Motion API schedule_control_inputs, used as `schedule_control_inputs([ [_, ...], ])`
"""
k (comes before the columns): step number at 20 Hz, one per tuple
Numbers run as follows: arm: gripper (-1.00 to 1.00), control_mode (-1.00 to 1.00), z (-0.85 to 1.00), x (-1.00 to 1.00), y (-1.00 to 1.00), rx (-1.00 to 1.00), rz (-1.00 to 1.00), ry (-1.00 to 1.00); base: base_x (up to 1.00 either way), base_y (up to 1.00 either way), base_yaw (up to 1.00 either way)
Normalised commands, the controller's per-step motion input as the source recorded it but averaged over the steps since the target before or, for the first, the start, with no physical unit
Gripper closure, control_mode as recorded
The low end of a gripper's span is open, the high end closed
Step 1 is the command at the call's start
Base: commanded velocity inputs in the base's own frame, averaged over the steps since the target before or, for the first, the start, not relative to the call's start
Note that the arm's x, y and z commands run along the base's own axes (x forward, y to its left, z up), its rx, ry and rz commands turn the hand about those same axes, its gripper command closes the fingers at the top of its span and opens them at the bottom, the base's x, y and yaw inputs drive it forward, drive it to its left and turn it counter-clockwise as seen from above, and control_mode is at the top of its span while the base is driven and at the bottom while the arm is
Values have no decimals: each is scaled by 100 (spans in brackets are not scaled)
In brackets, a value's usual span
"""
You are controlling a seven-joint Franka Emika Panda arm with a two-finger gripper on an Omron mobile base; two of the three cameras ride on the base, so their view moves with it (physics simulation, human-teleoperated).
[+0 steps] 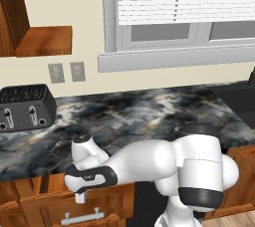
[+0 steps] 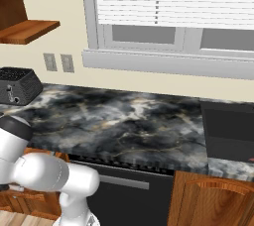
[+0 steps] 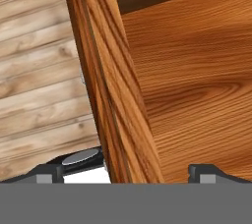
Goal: Take the tongs from the drawer on the left and place them on the dining counter next to the tray containing the hot dog.
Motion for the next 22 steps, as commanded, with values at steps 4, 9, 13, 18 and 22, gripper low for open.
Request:
schedule_control_inputs([
  [4,-100,-100,-16,0,0,0,0,0,0,0,0],
  [9,-100,-100,-12,3,0,0,0,0,0,0,0],
  [13,-100,-100,-12,7,0,0,0,0,0,0,0],
  [18,-100,-100,-14,0,0,0,0,0,0,0,0],
  [22,-100,-100,-18,-47,0,0,0,0,0,0,0],
])
